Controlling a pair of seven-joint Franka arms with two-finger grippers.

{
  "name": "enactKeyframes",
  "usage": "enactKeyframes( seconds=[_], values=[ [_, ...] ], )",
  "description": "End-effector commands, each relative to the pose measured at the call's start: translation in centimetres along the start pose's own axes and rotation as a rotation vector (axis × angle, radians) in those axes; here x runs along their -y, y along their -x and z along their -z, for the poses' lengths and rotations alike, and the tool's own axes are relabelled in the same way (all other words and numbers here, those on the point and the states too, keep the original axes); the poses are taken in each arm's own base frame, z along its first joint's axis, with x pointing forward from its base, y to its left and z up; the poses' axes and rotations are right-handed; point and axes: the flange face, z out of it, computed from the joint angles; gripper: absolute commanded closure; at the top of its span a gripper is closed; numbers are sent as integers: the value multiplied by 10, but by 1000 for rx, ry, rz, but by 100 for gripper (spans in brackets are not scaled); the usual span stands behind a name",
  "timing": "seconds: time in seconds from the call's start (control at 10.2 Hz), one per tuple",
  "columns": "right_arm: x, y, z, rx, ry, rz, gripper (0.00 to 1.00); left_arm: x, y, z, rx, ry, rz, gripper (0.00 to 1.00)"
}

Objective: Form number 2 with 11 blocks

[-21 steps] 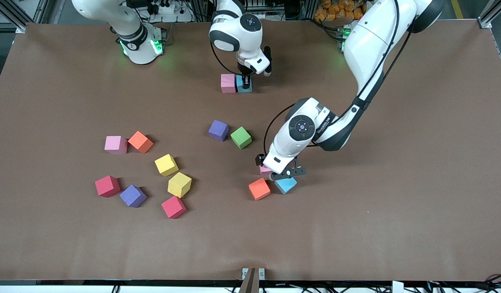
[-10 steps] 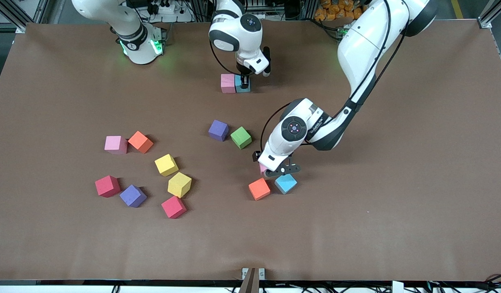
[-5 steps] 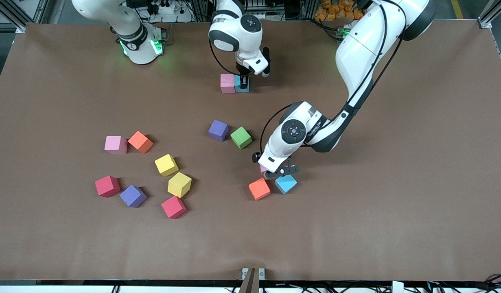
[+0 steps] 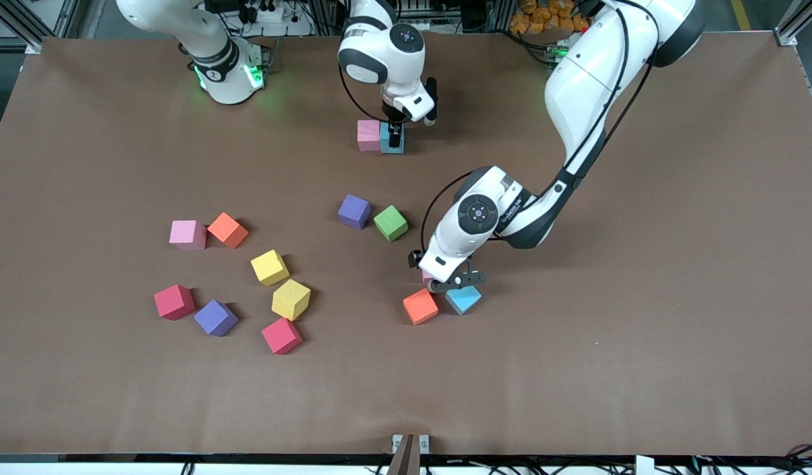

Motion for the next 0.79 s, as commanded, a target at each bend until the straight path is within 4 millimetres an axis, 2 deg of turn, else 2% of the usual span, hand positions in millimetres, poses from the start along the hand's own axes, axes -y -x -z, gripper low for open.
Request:
enactKeyframes(
  seconds=[0.0, 0.2, 0.39, 0.49, 0.59, 0.69],
  values=[
    [2, 8, 9, -1, 12, -15, 0, -1, -3, 3, 1, 10, 1, 14],
    [2, 8, 8, 0, 11, -15, 0, 0, -5, 1, -14, 10, -3, 17],
    [2, 8, 9, -2, 13, -15, 0, 1, -5, 0, -13, 9, -2, 47],
    [1, 8, 11, -4, 15, -16, 0, 2, -5, -1, -12, 8, -2, 70],
    [1, 7, 12, -6, 15, -15, 0, 2, -5, -1, -13, 7, -1, 88],
    [-1, 7, 14, -10, 18, -19, 0, 2, -5, -1, -13, 7, -4, 94]
  ],
)
